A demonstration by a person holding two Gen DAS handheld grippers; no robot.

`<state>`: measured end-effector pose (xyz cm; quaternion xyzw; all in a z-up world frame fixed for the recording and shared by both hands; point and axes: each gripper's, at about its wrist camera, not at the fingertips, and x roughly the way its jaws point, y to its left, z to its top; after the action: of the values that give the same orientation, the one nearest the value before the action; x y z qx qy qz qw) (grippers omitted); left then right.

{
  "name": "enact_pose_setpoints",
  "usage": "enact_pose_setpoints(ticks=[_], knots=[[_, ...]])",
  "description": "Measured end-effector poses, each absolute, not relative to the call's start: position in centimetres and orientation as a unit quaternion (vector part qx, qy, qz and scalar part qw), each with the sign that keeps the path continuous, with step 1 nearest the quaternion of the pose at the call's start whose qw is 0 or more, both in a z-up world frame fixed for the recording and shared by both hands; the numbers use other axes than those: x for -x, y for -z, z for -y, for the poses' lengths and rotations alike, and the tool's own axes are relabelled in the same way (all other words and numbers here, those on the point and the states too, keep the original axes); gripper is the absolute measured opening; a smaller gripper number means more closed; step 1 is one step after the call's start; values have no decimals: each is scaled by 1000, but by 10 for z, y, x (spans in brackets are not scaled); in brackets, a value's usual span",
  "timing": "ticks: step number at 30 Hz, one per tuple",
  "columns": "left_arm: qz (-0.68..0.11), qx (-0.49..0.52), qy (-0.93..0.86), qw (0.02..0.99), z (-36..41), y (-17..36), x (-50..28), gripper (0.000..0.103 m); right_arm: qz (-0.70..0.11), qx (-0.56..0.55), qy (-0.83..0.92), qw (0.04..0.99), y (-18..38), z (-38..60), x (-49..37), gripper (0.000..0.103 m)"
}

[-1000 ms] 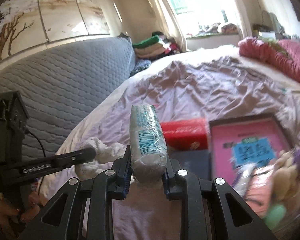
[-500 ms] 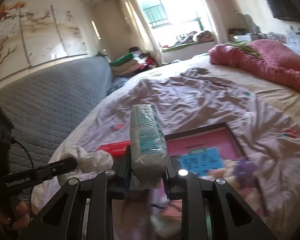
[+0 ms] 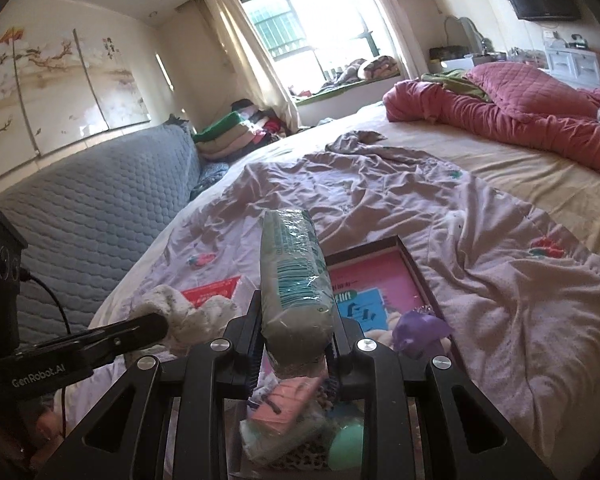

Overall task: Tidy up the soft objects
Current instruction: 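Carry the floral cloth and the white-blue pack over the tray with both grippers, then lower the floral cloth and white-blue pack into the tray and open both grippers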

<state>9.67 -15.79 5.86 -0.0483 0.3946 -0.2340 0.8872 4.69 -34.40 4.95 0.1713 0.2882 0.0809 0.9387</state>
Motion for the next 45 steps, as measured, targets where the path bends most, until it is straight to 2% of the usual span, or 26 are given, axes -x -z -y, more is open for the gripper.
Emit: enact_pose_setpoints(ticks=[28,34,38,41,44,45], knots=[[-469,2,202,860,188,14,-121,10,-383,-236,-113,886,18,346,-69,29],[-477,14,208,854,186,23,-124,11,-397,-233,-102,882,25,345,-71,41],[-478,18,209,853,184,23,-125,11,-398,-221,-91,886,23,345,-71,43],[-479,14,207,853,184,24,-125,16,-396,-224,-83,887,18,347,-69,48],[-476,8,206,855,184,22,-124,27,-399,-233,-77,883,16,350,-67,51],[-475,7,206,856,184,21,-123,34,-400,-235,-74,883,15,351,-65,52]])
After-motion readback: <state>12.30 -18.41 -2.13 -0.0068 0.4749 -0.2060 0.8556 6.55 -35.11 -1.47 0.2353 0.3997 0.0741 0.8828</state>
